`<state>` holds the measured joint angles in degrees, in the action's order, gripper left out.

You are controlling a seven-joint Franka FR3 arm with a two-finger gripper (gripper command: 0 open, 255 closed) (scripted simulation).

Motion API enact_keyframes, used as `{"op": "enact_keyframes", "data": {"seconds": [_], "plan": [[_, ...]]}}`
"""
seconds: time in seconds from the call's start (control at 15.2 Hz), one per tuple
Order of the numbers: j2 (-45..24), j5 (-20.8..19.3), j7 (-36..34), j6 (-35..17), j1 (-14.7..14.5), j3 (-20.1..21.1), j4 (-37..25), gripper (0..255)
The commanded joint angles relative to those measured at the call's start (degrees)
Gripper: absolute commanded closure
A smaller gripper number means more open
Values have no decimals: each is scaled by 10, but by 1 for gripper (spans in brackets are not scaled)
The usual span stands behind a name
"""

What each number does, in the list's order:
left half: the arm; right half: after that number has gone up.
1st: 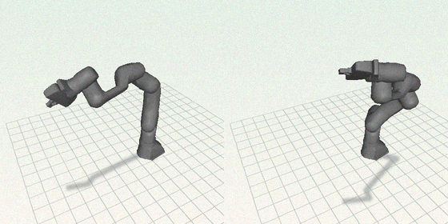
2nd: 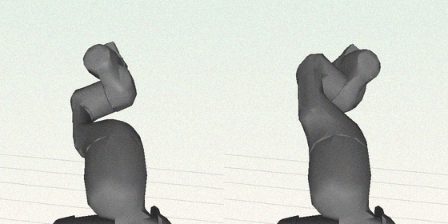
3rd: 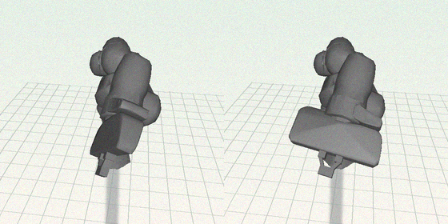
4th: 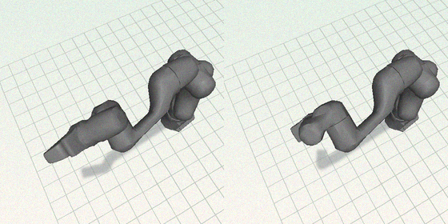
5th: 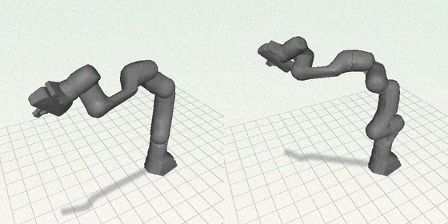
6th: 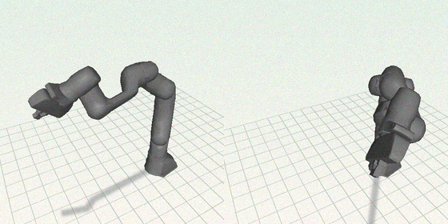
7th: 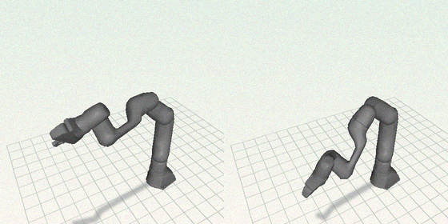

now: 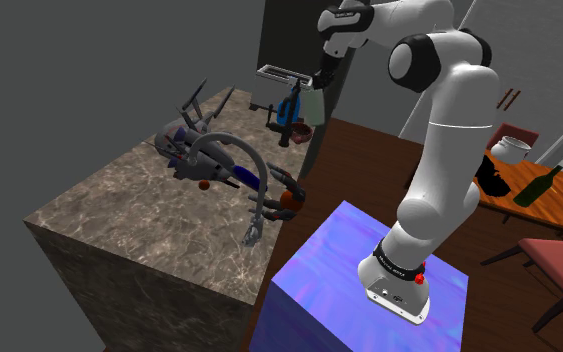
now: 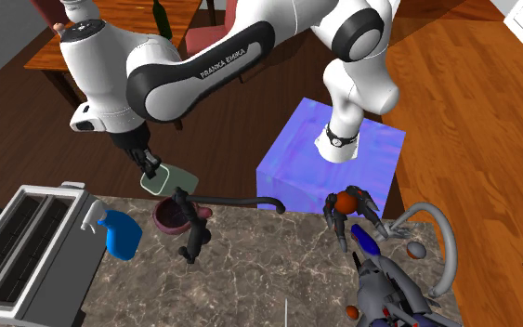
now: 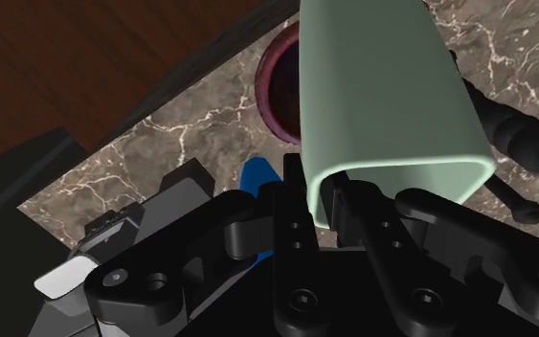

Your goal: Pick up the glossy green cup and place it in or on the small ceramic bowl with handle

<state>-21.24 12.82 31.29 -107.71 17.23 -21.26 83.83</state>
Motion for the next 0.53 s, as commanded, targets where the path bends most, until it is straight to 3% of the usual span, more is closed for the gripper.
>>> {"op": "enact_keyframes", "data": {"seconds": [0.0, 0.46], "plan": [[1, 1, 3, -17, -1, 0, 17, 255], [-4, 4, 7, -48, -2, 2, 45, 255]]}}
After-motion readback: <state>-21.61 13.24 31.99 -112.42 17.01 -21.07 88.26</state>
